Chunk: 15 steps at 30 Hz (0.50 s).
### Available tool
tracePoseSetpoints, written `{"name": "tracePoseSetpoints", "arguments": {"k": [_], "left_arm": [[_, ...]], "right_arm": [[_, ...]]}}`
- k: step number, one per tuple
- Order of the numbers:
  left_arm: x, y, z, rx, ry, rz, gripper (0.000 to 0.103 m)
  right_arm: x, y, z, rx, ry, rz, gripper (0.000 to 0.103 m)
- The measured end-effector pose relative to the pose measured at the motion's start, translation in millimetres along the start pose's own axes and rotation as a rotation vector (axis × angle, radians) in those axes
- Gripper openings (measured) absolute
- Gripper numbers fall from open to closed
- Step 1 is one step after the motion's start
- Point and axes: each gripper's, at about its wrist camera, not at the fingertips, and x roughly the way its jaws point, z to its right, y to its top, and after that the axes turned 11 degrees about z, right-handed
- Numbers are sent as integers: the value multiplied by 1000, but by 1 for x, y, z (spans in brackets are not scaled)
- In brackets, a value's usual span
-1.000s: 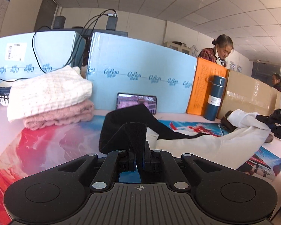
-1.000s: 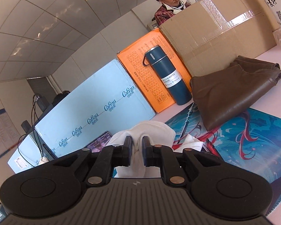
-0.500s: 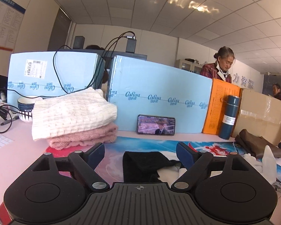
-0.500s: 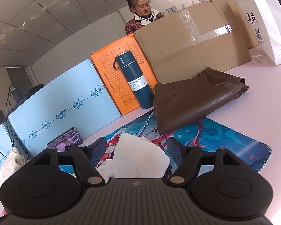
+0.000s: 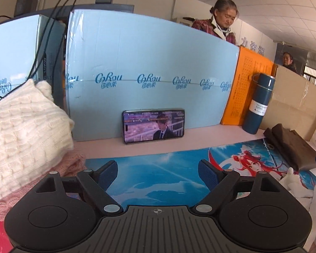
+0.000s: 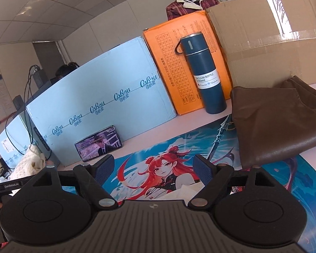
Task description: Fold clothes
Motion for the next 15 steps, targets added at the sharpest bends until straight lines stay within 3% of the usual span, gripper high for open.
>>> {"name": "tracePoseSetpoints", "arguments": {"k": [5,8,10,13,15], "left_arm": [[45,-8,18,21,-172,-185,85],[62,-21,39,131,-195,-296,83],[64,-30,46,176,-197,-342,69],[57,-36,49,202,-203,-344,65],[54,-37,50,208,-216,-338,47]], "right_arm": [[40,-3,-7,6,-10,-115,80],[51,-10,-7,-5,-37,-142,80],[59,-15,-7,-13,-56,-160,80],[62,-19,2,-14,-85,-177,80],[64,-21,8,-16,-112,-189,80]]}}
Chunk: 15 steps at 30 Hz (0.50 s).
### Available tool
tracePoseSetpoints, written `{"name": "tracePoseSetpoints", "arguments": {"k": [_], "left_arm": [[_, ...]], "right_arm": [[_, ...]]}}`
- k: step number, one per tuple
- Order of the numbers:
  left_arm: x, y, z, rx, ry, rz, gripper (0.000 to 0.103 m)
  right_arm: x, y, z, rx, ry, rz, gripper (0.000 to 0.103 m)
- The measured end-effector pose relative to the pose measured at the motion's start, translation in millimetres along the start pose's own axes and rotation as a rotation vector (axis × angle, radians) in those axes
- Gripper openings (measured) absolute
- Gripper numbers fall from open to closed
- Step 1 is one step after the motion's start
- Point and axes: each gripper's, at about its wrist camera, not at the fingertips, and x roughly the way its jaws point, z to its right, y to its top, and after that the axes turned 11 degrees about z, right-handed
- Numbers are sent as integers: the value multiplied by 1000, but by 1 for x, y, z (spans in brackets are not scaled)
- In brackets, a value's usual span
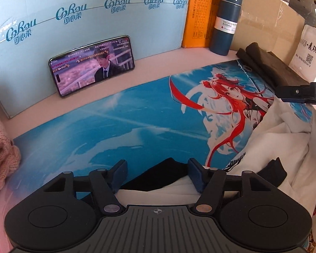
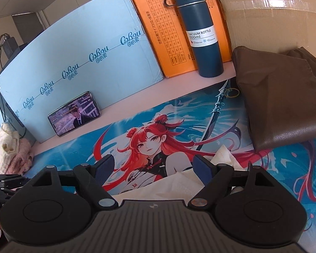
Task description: Fold clothes
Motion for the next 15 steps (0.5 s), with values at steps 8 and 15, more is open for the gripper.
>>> {"name": "tracePoseSetpoints", "arguments": {"k": [8,15], "left_arm": [[-21,-2,25,109,58,119,1],[-62,22,29,127,177,351,1]], "right_arm": [[4,-11,13,11,-36,-53,81],[-1,-23,-2,-124,-75,-36,76]]}}
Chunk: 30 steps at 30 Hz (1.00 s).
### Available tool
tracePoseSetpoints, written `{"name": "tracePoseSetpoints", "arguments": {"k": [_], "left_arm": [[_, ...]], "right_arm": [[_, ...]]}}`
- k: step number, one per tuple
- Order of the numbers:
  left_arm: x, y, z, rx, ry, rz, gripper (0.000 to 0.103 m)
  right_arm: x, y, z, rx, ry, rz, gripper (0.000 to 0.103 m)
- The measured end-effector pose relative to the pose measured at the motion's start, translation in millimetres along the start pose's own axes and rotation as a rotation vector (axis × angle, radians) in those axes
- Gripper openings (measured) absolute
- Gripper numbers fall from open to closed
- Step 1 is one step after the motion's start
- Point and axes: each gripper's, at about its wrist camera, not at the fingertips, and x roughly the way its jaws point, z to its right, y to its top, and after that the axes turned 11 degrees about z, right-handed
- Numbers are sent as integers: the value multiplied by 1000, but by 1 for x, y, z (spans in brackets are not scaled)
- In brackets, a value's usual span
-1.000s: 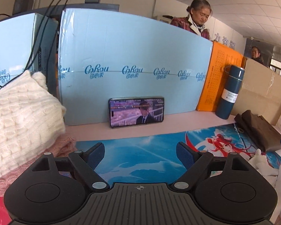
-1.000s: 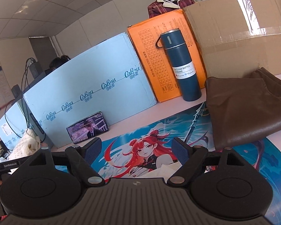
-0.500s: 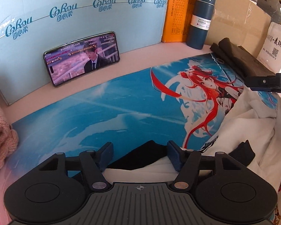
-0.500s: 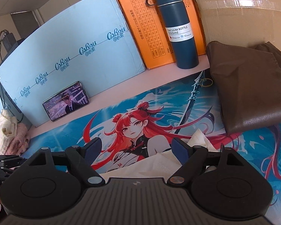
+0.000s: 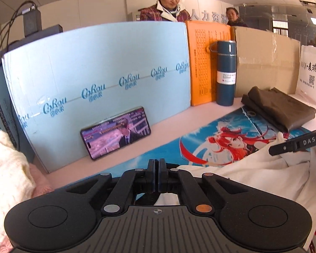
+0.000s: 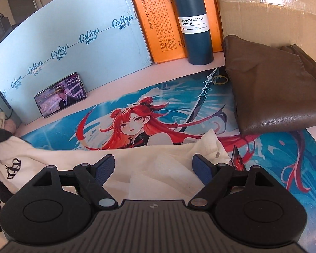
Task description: Fold clothes
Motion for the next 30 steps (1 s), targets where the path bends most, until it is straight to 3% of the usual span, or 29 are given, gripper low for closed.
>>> {"name": "tracePoseSetpoints", "arguments": {"k": [1,2,3,4,5,7,15,19,23,25,27,28,29,30], "left_arm": [[0,3,2,9,14,22,1],[0,5,4,21,28,40,1],[2,7,6,31,40,55,1],[5,8,7,39,54,67,1],[8,9,8,46,69,77,1],[16,12,9,56,97,94,1],[66,16,-2,50,232,116,1],[101,9,-6,75,296,66,1],[133,-4,-7,79,321,-42,2],[144,-9,-10,63,325,-100,11],[146,-10,-16,33,329,-115,18],[142,-7,-21,8,337,-110,22],[137,-4,-27,-19,344,-97,37],[128,0,-32,-44,349,-73,55]], "right_arm": [[-1,-3,-4,-36,-17,10,62],[-1,-7,-10,-102,-61,29,38],[-1,-7,-10,-111,-59,38,30],[0,-6,-10,-121,-56,47,15],[0,-5,-10,-130,-54,57,8],[2,0,-8,-128,-56,88,5],[29,42,-1,-70,-98,227,4],[49,49,13,-3,-105,247,4],[51,46,38,103,-94,238,5],[46,45,47,135,-93,253,7],[36,43,54,160,-100,287,18],[32,43,56,168,-102,298,35],[26,43,58,181,-94,311,48],[20,42,61,195,-85,324,50]]}}
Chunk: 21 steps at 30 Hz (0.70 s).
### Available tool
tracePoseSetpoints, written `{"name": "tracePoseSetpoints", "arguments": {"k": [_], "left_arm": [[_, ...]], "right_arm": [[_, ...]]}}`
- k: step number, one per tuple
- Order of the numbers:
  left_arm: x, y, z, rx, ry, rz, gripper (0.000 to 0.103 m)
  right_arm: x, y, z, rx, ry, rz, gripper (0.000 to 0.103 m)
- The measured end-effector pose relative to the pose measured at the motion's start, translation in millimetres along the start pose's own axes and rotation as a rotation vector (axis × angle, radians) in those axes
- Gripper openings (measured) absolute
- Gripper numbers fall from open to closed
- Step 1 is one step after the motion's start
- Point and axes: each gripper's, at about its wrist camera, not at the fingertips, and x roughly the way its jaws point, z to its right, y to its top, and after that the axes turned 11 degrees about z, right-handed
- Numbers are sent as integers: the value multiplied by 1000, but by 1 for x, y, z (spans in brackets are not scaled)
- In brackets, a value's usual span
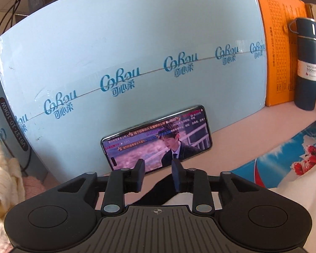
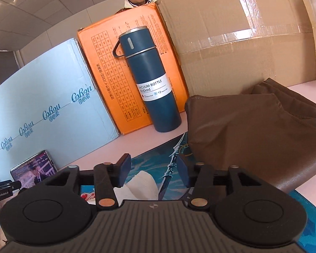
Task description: Fold clothes
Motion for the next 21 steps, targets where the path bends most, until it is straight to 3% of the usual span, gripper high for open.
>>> {"name": "tracePoseSetpoints", "arguments": {"k": [2,3,6,10,16,21], "left_arm": [[-22,9,-15,-29,8,59,75],[-35,12,-21,-29,13,85,78],[-82,6,-39,-38,-12,136,79],[-160,-29,-54,-67,-140,236,84],[-236,-87,-39,-78,-292,127,87],[-278,-119,-24,-30,-435,92,87]], "right_arm": [[-11,3,7,38,14,11,55],[-17,4,12,62,16,16,57],[-31,1,22,104,21,17,61],[-53,-10,33,126,45,5,66],[-74,-15,40,144,35,-3,69],[-81,-18,46,167,2,-39,70]]}}
